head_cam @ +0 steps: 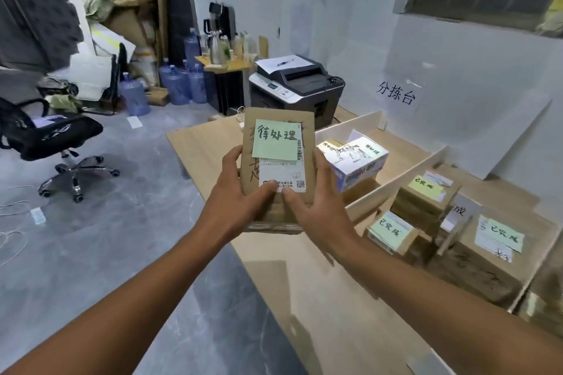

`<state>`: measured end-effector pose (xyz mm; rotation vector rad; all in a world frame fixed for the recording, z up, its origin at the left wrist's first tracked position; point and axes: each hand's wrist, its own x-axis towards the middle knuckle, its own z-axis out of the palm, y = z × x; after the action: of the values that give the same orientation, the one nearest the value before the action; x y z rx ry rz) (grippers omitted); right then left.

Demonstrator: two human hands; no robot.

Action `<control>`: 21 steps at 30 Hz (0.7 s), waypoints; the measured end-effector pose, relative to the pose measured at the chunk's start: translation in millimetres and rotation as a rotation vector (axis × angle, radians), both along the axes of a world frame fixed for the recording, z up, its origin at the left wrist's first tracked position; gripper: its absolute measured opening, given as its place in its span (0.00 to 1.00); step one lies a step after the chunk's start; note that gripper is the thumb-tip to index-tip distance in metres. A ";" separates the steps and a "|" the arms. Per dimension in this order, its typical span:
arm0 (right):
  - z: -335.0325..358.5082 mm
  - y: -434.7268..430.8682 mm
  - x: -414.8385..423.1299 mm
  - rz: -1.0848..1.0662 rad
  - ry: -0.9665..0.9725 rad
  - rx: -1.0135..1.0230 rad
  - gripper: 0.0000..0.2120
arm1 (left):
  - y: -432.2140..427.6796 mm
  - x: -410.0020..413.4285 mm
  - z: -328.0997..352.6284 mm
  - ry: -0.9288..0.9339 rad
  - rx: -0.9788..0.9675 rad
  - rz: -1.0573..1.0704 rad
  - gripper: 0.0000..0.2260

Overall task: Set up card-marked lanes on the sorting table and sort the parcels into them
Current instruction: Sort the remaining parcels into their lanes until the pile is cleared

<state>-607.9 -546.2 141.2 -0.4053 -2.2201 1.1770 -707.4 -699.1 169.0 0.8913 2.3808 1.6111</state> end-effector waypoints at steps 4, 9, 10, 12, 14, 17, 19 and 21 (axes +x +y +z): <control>-13.4 17.2 -77.9 -0.085 -0.029 -0.036 0.42 | 29.0 -91.7 -11.9 -0.022 -0.035 -0.082 0.37; -28.4 41.1 -152.7 -0.229 -0.051 -0.070 0.41 | 72.2 -188.4 -26.3 -0.065 -0.084 -0.223 0.37; -32.0 46.5 -163.0 -0.255 -0.056 -0.099 0.41 | 81.8 -202.5 -30.5 -0.077 -0.095 -0.259 0.37; -40.0 57.0 -178.3 -0.312 -0.072 -0.160 0.41 | 101.5 -223.8 -39.1 -0.106 -0.122 -0.319 0.37; -50.0 69.8 -192.1 -0.365 -0.086 -0.205 0.40 | 122.6 -242.8 -50.9 -0.131 -0.156 -0.375 0.36; -67.9 90.5 -213.0 -0.460 -0.120 -0.210 0.40 | 158.5 -271.6 -69.1 -0.156 -0.204 -0.456 0.37; -81.8 105.8 -228.8 -0.508 -0.130 -0.223 0.39 | 182.3 -292.3 -83.5 -0.165 -0.227 -0.506 0.38; -93.2 121.6 -245.6 -0.547 -0.139 -0.241 0.40 | 206.1 -313.0 -96.0 -0.172 -0.253 -0.542 0.37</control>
<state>-853.5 -424.5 48.1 -1.1402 -1.8929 1.1298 -1020.4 -493.0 73.0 1.1591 1.9390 1.1032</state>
